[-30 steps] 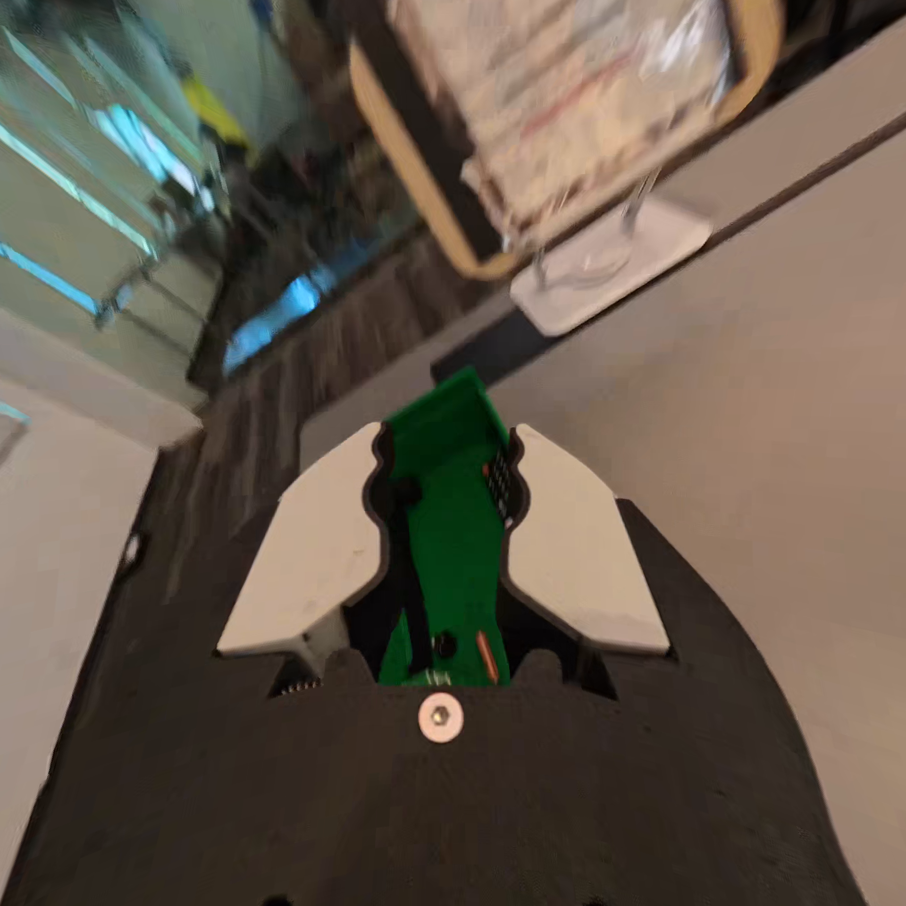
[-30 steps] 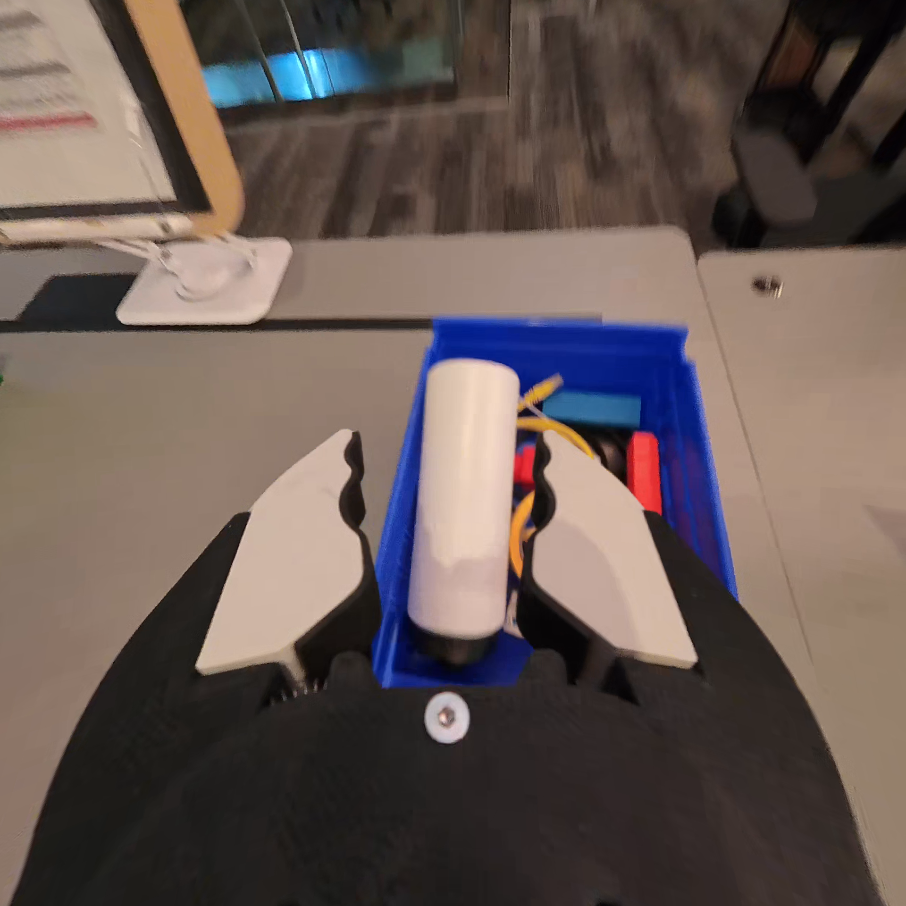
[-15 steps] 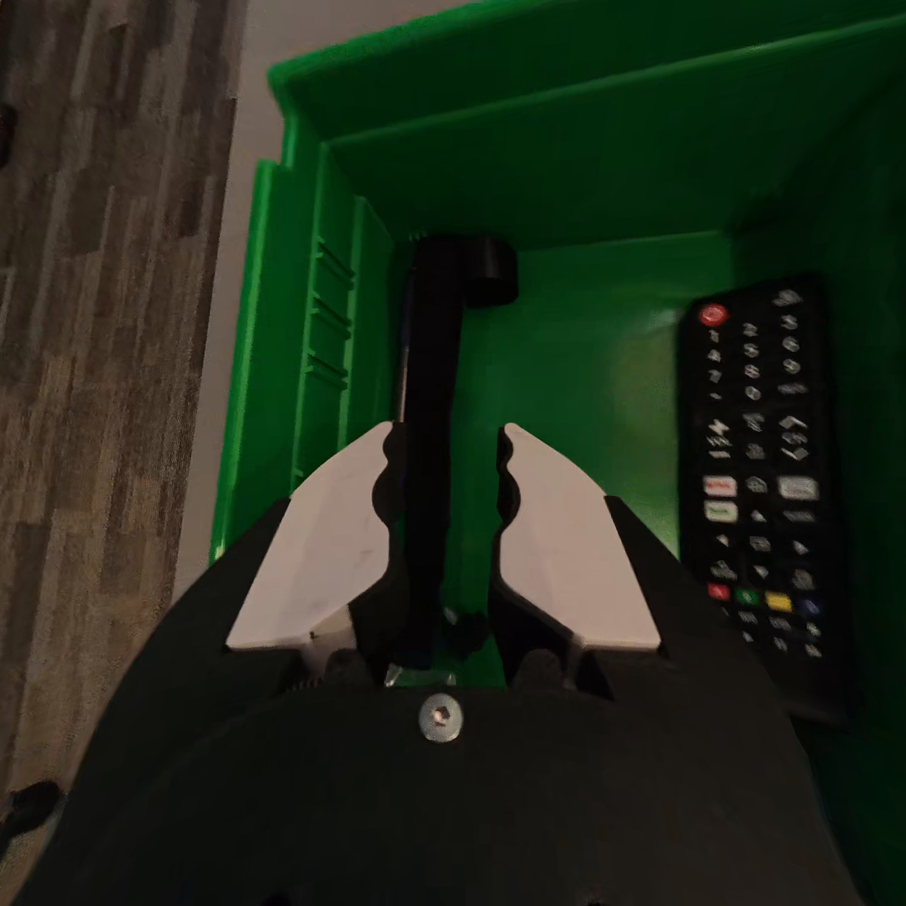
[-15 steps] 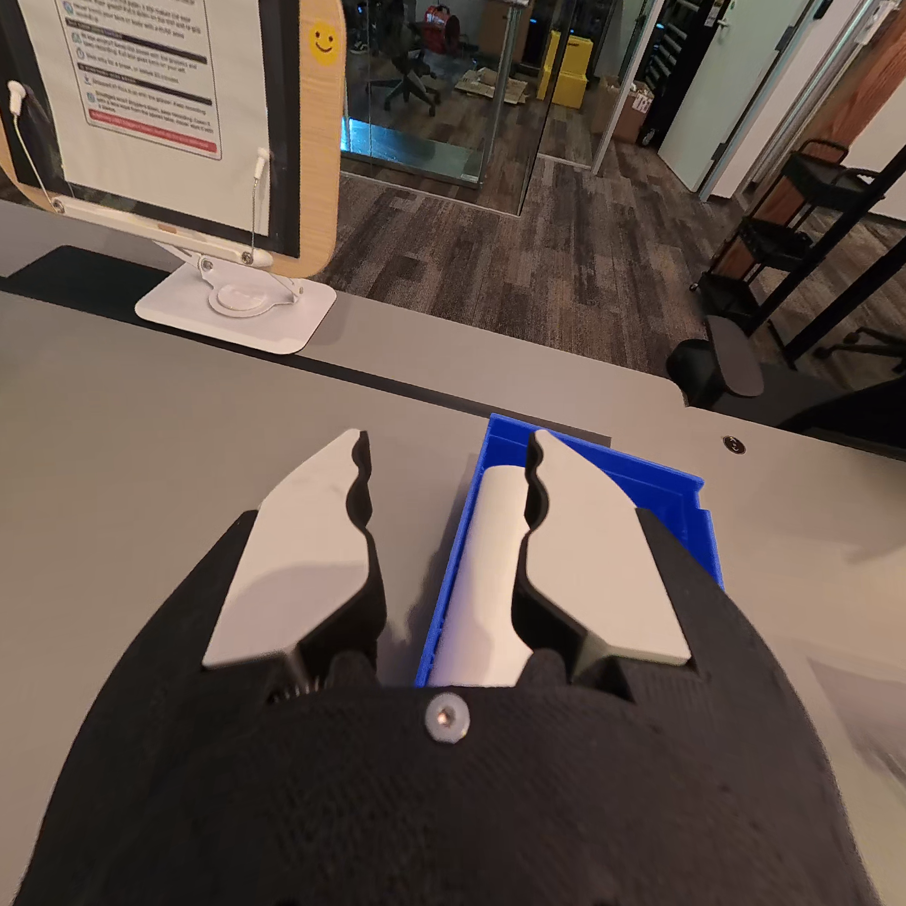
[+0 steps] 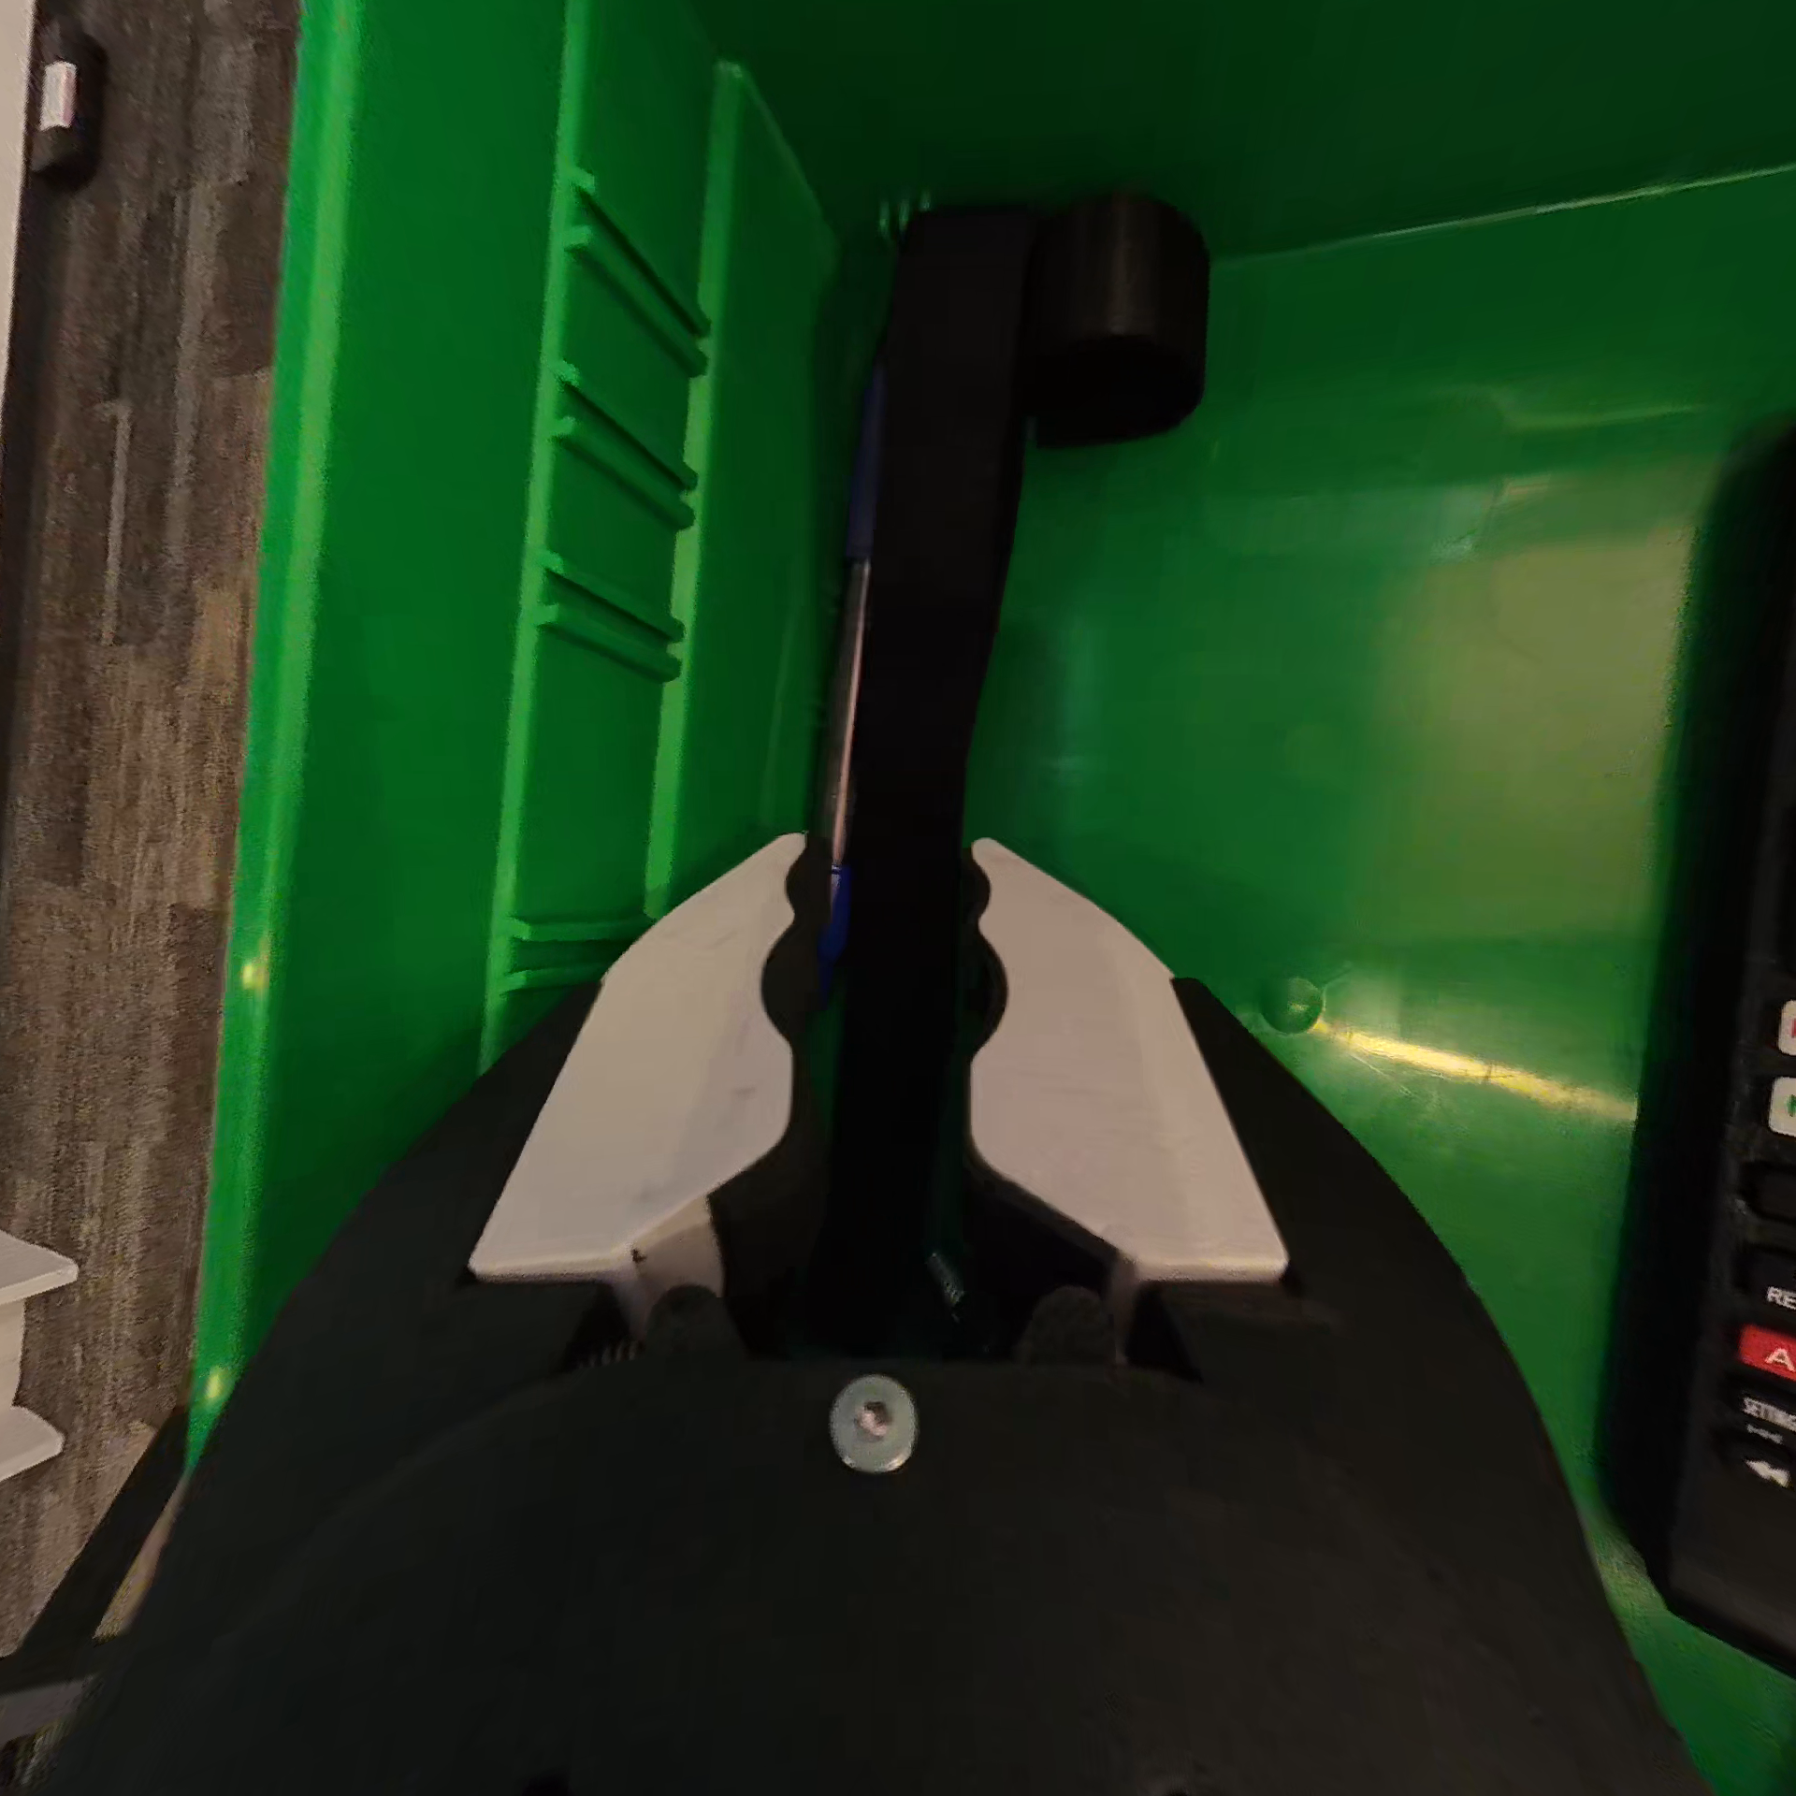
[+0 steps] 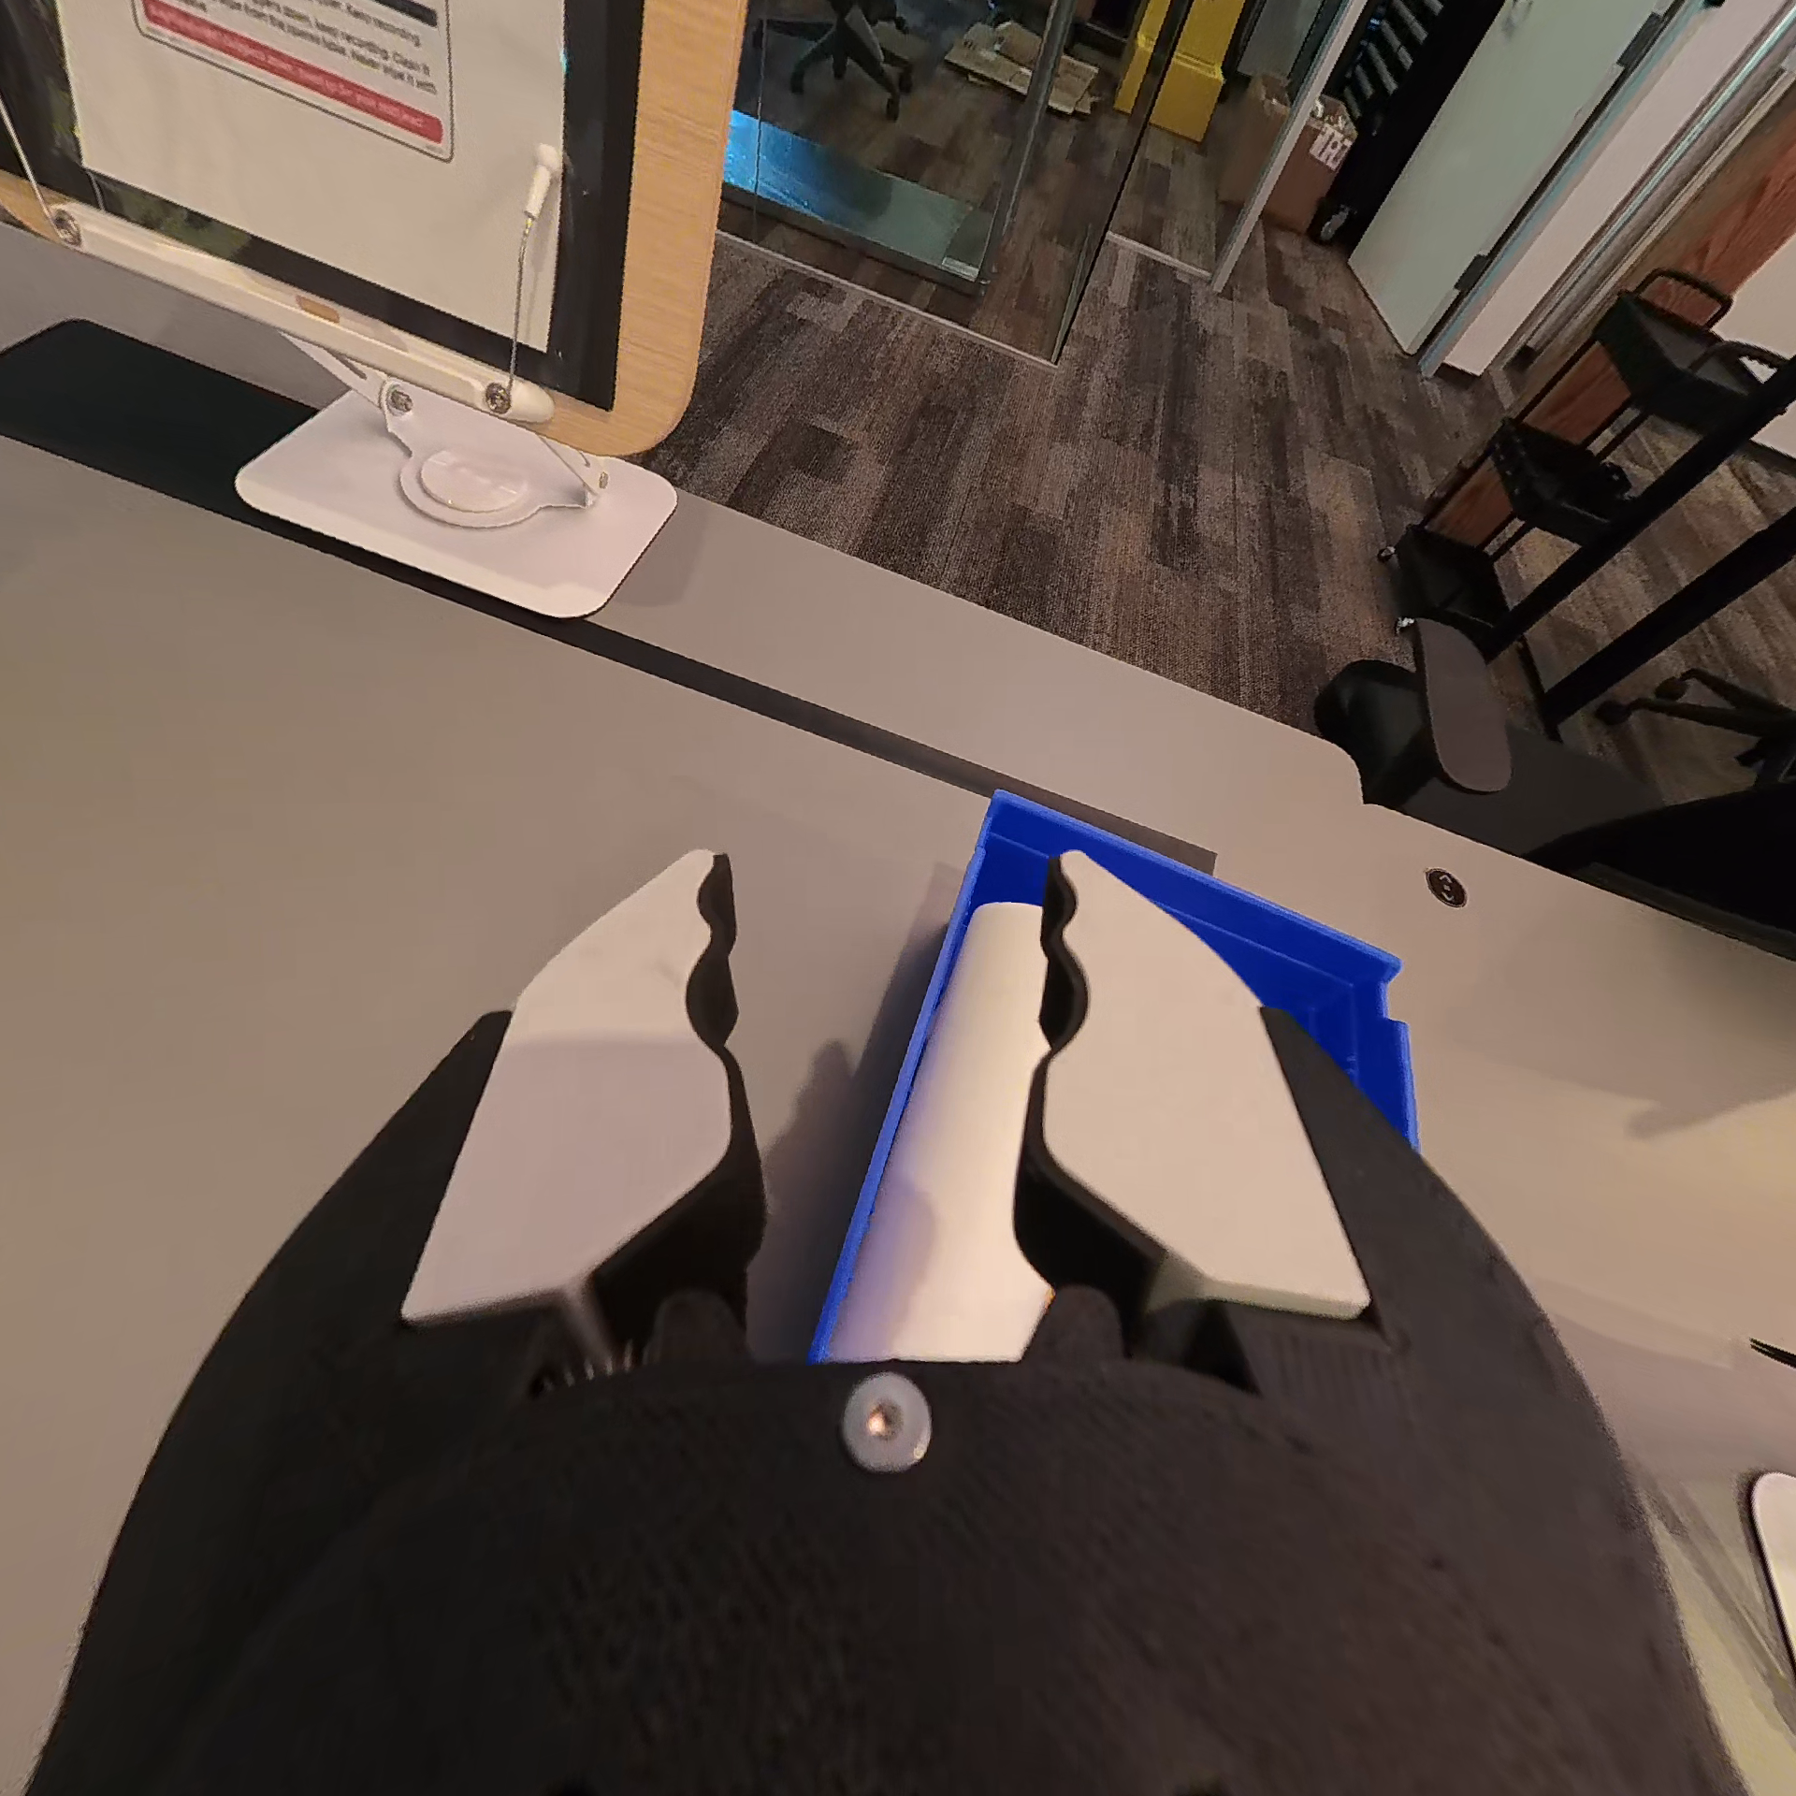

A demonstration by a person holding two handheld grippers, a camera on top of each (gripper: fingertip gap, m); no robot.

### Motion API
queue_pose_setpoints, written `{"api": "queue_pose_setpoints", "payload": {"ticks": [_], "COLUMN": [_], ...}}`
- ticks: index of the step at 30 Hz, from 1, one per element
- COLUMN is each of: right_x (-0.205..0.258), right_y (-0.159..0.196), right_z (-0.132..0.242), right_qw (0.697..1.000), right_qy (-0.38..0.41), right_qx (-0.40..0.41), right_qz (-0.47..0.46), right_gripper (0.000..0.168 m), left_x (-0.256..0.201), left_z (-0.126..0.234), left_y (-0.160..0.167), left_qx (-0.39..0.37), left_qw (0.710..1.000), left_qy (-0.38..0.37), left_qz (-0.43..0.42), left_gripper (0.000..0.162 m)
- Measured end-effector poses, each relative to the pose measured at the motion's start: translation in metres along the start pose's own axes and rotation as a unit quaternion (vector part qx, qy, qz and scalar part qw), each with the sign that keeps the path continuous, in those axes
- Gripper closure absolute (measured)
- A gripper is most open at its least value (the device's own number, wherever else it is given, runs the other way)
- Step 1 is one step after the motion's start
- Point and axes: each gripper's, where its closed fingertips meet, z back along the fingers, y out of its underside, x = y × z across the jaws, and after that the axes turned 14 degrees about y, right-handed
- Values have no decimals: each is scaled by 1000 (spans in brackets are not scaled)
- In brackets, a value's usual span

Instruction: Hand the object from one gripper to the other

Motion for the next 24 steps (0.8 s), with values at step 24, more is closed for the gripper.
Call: {"api": "queue_pose_setpoints", "payload": {"ticks": [24], "right_x": [17], "right_y": [-4], "right_z": [-1], "right_qw": [999], "right_qy": [-5], "right_qx": [-5], "right_qz": [39], "right_gripper": [107], "left_x": [-40], "left_z": [90], "left_y": [-47], "left_qx": [-122], "left_qw": [974], "left_qy": [190], "left_qz": [27], "left_gripper": [160]}}
